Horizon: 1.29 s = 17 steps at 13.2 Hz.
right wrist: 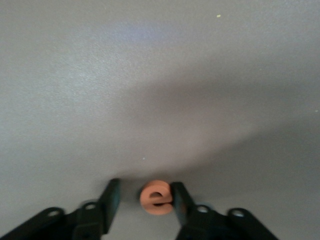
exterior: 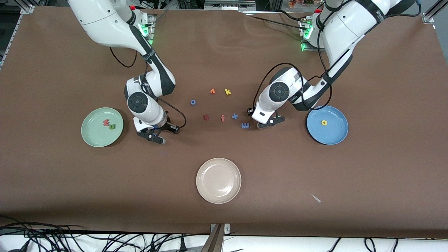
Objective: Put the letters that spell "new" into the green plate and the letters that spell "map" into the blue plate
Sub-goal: 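Grasp the orange e with the right gripper while the left gripper grasps teal p, then drop the e on the green plate while the left gripper drops p on blue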
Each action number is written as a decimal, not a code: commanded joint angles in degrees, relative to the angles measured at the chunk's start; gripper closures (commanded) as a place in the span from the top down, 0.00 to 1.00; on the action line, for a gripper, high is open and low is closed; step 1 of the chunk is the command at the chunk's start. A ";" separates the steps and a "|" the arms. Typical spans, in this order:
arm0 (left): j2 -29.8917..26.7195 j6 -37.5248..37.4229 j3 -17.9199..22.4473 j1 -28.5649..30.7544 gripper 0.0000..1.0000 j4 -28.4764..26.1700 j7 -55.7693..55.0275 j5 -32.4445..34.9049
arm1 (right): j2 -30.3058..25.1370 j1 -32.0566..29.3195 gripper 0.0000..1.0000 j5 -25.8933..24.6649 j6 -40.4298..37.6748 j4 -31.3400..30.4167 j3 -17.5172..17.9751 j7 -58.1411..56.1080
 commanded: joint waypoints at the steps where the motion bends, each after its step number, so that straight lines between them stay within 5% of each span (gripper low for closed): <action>1: 1.49 -0.21 0.18 -1.66 0.58 0.41 -3.77 1.14 | -0.25 0.03 0.23 0.41 0.40 -1.18 -0.04 -1.01; 3: 1.66 -0.21 0.18 -1.66 0.27 0.50 -3.69 1.14 | -0.34 -0.06 0.08 0.50 0.31 -0.83 -0.04 -1.27; 5: 1.75 -0.21 0.27 -1.58 0.04 0.50 -3.08 1.14 | -1.22 -1.11 0.06 0.41 -5.88 2.06 -0.39 -2.23; 9: -0.08 -1.08 0.18 0.09 0.01 2.86 -1.94 1.93 | -7.62 -2.17 0.06 0.50 -18.39 0.86 -8.02 -22.67; 14: -5.45 -19.25 -4.73 11.48 0.01 10.25 12.62 1.05 | -10.63 -2.17 0.07 0.41 -19.64 -3.99 -19.09 -43.60; 15: -6.15 -22.07 -6.92 15.78 0.01 10.26 16.22 0.96 | -10.36 -2.17 0.15 0.50 -19.55 -4.25 -20.77 -46.34; 16: -6.59 -25.40 -9.46 20.70 0.01 10.17 20.26 0.96 | -10.10 -2.43 0.63 0.50 -19.55 -4.08 -21.83 -46.97; 17: -6.69 -29.70 -12.10 25.88 0.01 10.17 25.26 1.05 | -10.10 -2.78 1.00 0.59 -19.64 -3.64 -21.84 -46.37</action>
